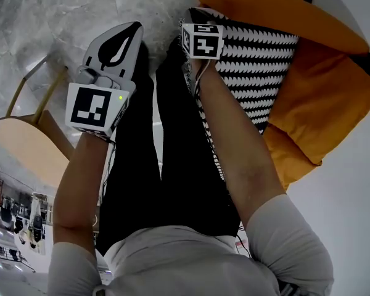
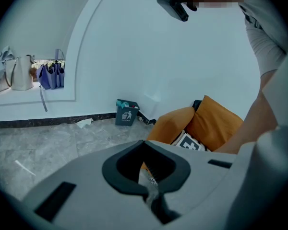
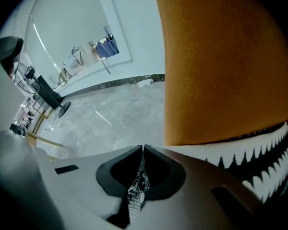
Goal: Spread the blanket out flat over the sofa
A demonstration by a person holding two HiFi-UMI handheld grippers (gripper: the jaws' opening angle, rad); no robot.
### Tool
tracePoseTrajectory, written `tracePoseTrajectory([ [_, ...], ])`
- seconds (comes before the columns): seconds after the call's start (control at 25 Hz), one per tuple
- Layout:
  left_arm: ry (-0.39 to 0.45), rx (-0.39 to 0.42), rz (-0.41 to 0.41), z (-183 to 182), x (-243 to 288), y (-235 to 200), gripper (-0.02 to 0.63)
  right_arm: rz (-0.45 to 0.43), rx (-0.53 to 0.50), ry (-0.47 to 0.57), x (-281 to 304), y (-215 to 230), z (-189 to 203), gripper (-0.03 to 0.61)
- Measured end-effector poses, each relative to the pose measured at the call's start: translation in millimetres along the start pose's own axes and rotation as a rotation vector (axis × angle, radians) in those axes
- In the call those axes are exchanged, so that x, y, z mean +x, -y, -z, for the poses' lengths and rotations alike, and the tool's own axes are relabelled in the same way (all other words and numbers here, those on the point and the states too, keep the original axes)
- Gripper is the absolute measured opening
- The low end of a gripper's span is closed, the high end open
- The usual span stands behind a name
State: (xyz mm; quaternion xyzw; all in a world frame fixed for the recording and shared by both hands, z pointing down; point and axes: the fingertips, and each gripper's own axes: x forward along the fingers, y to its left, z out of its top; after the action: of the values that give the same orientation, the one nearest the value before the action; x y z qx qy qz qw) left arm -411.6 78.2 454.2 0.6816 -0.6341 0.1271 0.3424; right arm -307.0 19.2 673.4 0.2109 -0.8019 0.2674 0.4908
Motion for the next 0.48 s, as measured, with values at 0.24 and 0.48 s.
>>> tracePoseTrajectory([
  [0.24,0.005,0.006,0.012,-4,7,-6,0.009,0.028,0.004,-0.018,7,2,-1,0.034],
  [0.48,0.02,0.026,0.015,-10,4,4,0.009,-0.019,0.009,0.006,3,-5,1,0.124],
])
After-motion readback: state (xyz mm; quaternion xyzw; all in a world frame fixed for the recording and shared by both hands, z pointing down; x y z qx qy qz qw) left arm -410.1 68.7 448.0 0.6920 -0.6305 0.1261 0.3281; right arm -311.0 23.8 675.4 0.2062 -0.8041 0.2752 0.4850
